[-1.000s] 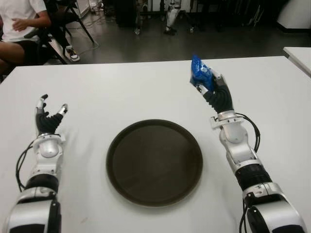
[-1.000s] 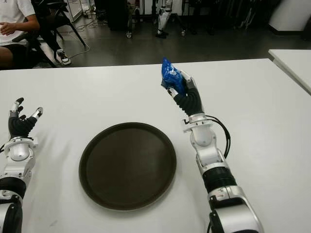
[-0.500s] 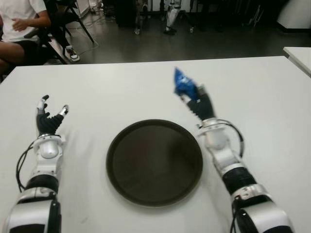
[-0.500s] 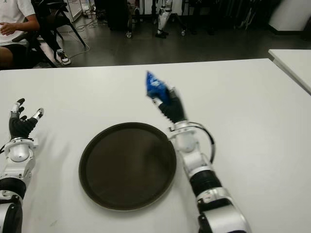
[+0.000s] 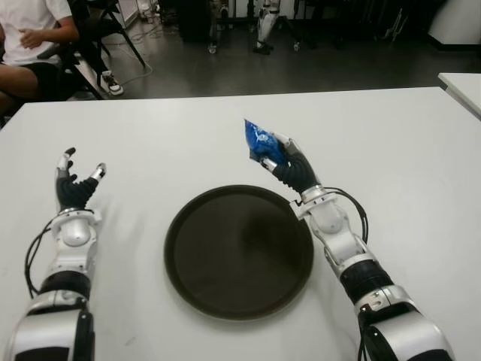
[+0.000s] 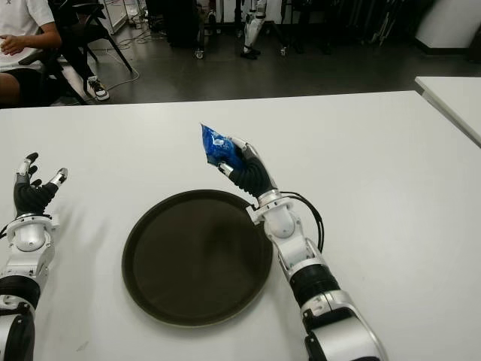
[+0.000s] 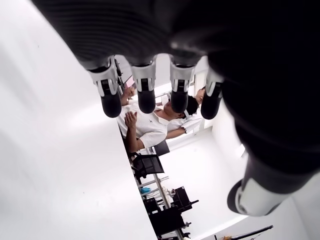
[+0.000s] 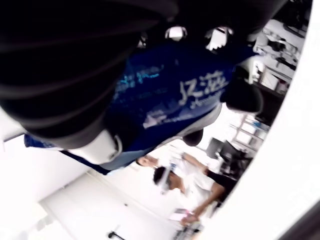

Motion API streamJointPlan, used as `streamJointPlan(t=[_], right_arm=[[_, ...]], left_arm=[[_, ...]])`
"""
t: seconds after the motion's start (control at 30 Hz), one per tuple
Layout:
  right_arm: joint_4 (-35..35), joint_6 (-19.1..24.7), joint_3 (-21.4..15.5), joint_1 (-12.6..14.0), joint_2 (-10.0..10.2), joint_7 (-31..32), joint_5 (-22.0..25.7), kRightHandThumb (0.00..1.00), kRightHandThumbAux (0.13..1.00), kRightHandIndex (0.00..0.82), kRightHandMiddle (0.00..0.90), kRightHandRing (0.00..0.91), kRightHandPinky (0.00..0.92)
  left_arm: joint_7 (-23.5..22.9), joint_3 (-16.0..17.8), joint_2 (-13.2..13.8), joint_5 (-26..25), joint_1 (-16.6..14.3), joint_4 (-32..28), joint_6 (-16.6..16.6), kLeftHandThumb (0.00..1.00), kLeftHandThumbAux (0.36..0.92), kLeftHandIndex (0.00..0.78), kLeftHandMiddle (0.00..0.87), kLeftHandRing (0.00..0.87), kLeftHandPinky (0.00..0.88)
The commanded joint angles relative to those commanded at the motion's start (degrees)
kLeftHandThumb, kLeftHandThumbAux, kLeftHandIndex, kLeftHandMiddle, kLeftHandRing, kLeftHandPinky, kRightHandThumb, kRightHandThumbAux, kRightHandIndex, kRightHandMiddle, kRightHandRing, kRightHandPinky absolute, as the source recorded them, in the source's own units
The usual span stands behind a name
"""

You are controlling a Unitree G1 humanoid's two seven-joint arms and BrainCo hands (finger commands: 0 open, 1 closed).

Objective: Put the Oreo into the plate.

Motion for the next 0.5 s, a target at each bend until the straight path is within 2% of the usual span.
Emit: streamJointPlan(t=[0.23,0.5], right_arm=[[-2.3,4.6,1.2,0.1,-0.3,0.0,-2.0,0.856,0.672,0.418,0.522,0.813,0.820],[-5.9,7.7,2.9,1.0,-0.7,0.2,-4.2,0.856,0.673,0.413,0.524,0.823,0.827]], left_arm=[[0.3,0.0,-0.3,0.0,0.5,-1.2,-0.7,0.000,0.705,0.000,0.000,0.000,0.000],[0.4,-0.2,-0.4,0.2,0.7,-1.9,-0.3,0.000,0.708,0.000,0.000,0.000,0.000]])
